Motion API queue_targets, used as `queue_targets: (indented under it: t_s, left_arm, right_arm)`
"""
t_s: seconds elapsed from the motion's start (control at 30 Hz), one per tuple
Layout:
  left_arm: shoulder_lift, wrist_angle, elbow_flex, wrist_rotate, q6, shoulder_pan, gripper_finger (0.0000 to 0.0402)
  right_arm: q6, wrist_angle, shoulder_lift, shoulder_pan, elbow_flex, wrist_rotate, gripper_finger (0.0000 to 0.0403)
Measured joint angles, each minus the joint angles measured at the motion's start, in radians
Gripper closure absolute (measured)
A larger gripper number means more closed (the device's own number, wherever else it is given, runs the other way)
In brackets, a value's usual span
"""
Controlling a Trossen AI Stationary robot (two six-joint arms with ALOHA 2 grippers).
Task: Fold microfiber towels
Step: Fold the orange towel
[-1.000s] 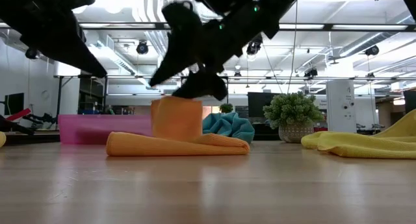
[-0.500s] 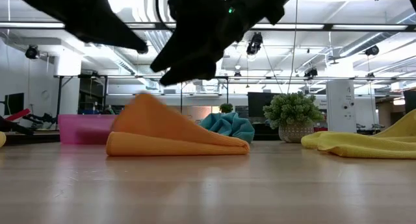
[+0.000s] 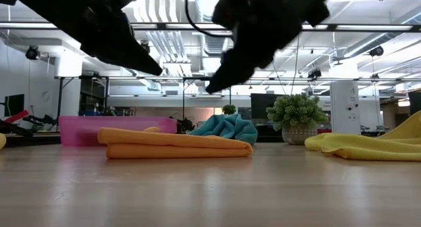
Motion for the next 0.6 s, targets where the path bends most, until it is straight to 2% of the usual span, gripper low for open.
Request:
queue_targets:
  t_s: [0.17, 0.3, 0.47, 0.6]
  left_arm:
    - [0.009, 0.013, -0.001, 0.002, -0.002, 0.028, 0.0382]
    - [0.076, 0.057, -0.001, 0.003, -0.003, 0.076, 0.0382]
    - [0.194, 0.055, 0.000, 0.013, -0.027, 0.131, 0.0382]
    - [0.220, -0.009, 0.001, 0.015, -0.072, 0.151, 0.0382]
  right_arm:
    - [-0.006, 0.239, 0.004, -0.002, -0.154, 0.005, 0.0168]
    - [-0.029, 0.393, 0.014, -0.001, -0.240, 0.056, 0.0185]
    - [-0.035, 0.430, 0.014, -0.003, -0.283, 0.084, 0.0223]
    - [-0.042, 0.429, 0.014, -0.002, -0.288, 0.100, 0.0252]
